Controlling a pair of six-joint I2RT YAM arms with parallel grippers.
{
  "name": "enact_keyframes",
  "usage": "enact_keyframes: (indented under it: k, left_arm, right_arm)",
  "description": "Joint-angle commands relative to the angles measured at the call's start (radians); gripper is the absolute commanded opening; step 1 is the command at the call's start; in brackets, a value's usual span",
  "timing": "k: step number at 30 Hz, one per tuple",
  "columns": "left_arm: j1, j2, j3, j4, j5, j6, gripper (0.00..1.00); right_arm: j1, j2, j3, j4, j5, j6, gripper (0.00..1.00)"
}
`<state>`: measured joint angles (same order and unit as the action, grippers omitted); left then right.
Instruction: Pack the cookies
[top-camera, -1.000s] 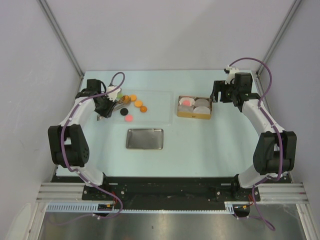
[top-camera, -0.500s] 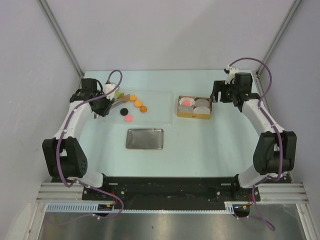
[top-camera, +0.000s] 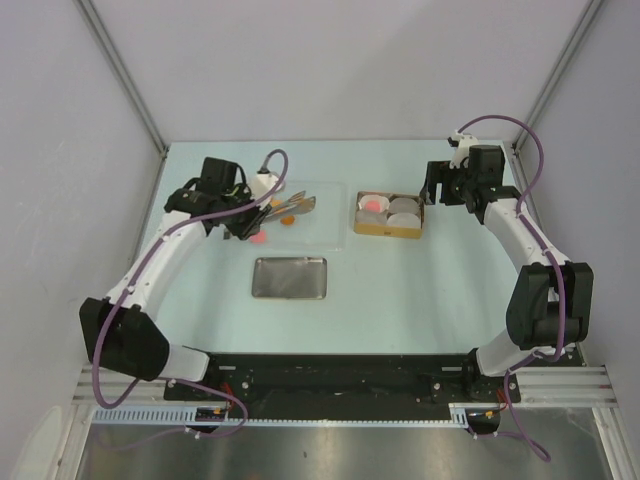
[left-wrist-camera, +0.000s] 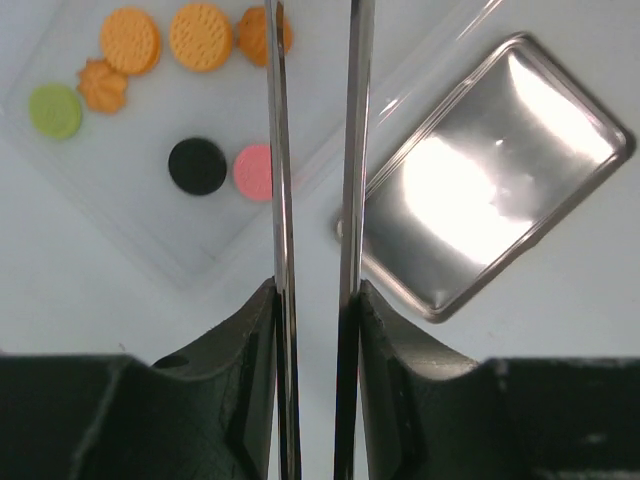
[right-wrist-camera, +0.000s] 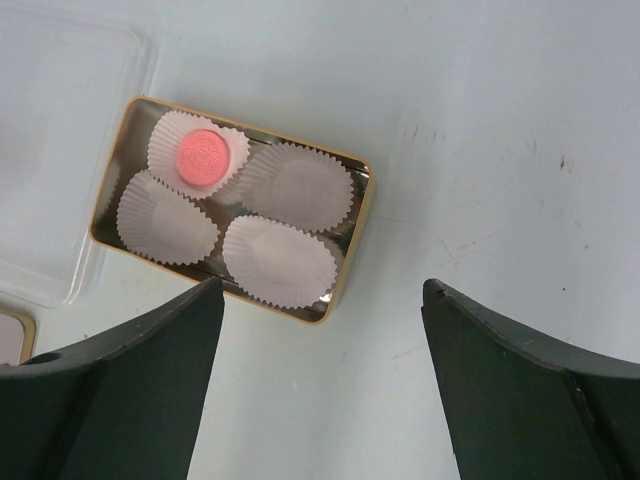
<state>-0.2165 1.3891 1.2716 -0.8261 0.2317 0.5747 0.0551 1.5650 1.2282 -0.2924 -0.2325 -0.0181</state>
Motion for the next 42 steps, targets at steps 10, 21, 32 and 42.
enact_keyframes:
  k: [10,21,32,42]
  left_arm:
    - [-0.325,0.165,0.267,0.024,-0.069,-0.105,0.34]
    - [-0.419,0.352,0.393,0.067,-0.107,-0.105,0.34]
    - [-0.435,0.426,0.411,0.079,-0.138,-0.093,0.35]
    - [-0.437,0.445,0.416,0.079,-0.16,-0.079,0.37]
  right_arm:
    - [0.005,-0.017,0.002,0.044,0.018,0.006,0.85]
    - [0.003,-0.005,0.001,0.038,0.019,-0.002,0.85]
    - [-0.009,-0.006,0.001,0.03,0.009,-0.003,0.85]
    - [-0.017,-0.008,0.001,0.021,-0.001,0.0,0.84]
